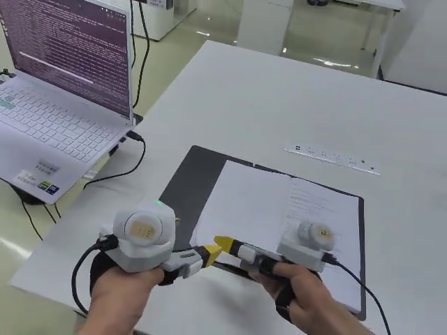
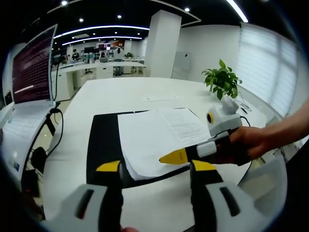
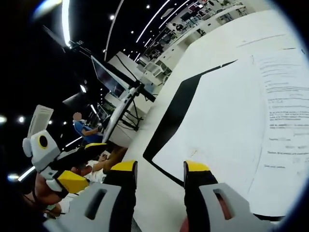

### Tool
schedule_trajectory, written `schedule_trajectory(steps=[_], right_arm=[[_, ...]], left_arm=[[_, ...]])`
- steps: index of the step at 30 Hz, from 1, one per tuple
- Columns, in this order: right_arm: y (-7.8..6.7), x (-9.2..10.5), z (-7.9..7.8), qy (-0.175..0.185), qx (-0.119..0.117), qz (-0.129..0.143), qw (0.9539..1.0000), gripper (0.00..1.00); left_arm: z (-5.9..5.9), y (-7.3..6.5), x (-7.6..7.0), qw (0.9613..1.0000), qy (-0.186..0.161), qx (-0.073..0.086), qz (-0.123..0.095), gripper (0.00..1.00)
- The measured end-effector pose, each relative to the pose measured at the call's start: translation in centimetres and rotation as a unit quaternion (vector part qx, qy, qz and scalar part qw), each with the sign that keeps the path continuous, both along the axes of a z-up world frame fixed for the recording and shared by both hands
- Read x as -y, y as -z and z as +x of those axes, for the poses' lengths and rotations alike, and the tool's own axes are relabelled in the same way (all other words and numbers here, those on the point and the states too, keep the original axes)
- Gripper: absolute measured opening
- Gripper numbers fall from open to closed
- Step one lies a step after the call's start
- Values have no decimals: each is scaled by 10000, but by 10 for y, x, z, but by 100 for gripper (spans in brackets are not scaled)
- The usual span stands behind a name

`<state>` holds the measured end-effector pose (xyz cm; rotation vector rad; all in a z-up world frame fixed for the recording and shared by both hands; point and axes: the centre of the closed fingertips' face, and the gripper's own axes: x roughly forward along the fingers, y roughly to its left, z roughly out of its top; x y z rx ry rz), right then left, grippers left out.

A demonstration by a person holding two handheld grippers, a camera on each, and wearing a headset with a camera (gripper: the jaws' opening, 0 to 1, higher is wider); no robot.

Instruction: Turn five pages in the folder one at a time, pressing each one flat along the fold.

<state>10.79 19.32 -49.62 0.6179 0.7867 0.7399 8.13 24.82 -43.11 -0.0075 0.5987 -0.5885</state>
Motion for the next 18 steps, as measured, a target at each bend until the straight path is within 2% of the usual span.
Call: schedule_trajectory(steps=[8, 14, 18], right_arm=[[-2, 37, -11, 122, 221, -405, 9989, 34], [-5, 64, -16, 558, 245, -352, 9975, 33], [-6, 77, -22, 683, 273, -380, 9966, 32]], left_arm=[[-3, 14, 1, 9995, 291, -146, 53, 40], [-2, 26, -1, 9987, 411, -299, 93, 30], [-3, 36, 0, 9972, 591, -402, 198, 27]])
